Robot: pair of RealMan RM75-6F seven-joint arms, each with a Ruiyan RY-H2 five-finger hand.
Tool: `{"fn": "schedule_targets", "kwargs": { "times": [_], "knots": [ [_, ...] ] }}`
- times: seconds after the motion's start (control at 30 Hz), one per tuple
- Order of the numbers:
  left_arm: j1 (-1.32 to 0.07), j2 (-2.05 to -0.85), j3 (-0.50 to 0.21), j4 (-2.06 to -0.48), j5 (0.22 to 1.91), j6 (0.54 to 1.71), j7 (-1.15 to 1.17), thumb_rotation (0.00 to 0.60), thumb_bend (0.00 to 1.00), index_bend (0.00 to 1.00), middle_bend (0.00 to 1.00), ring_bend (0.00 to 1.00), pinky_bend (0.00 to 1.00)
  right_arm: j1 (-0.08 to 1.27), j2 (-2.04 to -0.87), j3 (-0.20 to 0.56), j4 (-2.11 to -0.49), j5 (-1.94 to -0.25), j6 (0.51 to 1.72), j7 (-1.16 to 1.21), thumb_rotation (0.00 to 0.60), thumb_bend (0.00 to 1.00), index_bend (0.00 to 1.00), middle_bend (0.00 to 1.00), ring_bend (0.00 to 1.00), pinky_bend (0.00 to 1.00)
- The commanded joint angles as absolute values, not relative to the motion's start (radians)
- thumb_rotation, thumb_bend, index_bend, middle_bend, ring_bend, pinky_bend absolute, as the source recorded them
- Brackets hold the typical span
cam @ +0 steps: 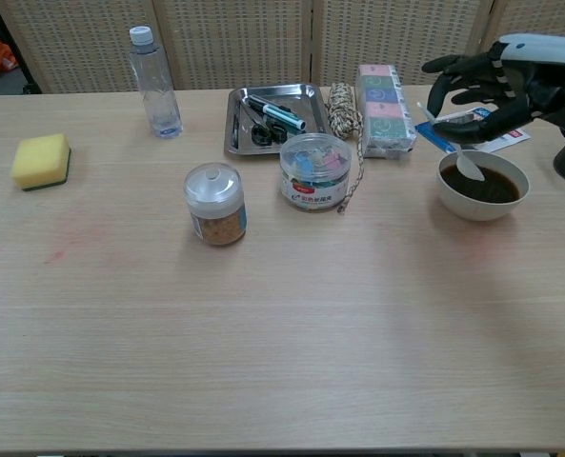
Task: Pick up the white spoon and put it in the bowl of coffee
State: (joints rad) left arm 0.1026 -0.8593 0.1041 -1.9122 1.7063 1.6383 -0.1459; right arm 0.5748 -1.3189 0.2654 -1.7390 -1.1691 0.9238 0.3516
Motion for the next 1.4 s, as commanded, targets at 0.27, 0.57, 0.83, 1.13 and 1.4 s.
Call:
{"fn": "schedule_targets", "kwargs": {
  "times": [0.27, 0.57, 0.83, 1.13, 1.4],
  "knots": [
    [0.098, -0.856, 0.101, -1.915, 1.695, 1.631, -0.151, 0.6, 0.0, 0.0, 0.0, 0.0, 0.0, 0.598, -1.373, 0.322, -1.63, -1.063, 0.924, 0.373, 0.6, 0.54, 0.56, 0.0, 0.0, 0.0],
    [0.096, -0.855, 0.095, -1.924, 1.682, 1.63, -0.149, 0.6, 0.0, 0.0, 0.0, 0.0, 0.0, 0.621, -1.399, 0.357, -1.55, -1.012, 0.888, 0.399, 0.6, 0.56, 0.56, 0.0, 0.0, 0.0],
    [0.1, -0.86, 0.091, -1.927, 1.677, 1.636, -0.136, 0.6, 0.0, 0.0, 0.0, 0.0, 0.0, 0.626, -1.434, 0.358, -1.472, -1.005, 0.858, 0.435, 0.6, 0.56, 0.56, 0.0, 0.0, 0.0],
    [0.1, -0.86, 0.085, -1.927, 1.659, 1.636, -0.138, 0.6, 0.0, 0.0, 0.0, 0.0, 0.0, 0.632, -1.469, 0.344, -1.361, -1.028, 0.798, 0.488, 0.6, 0.57, 0.56, 0.0, 0.0, 0.0],
    [0.095, -0.867, 0.078, -1.94, 1.646, 1.625, -0.111, 0.6, 0.0, 0.0, 0.0, 0.0, 0.0, 0.642, -1.514, 0.321, -1.262, -1.082, 0.776, 0.507, 0.6, 0.57, 0.57, 0.0, 0.0, 0.0]
  ]
}}
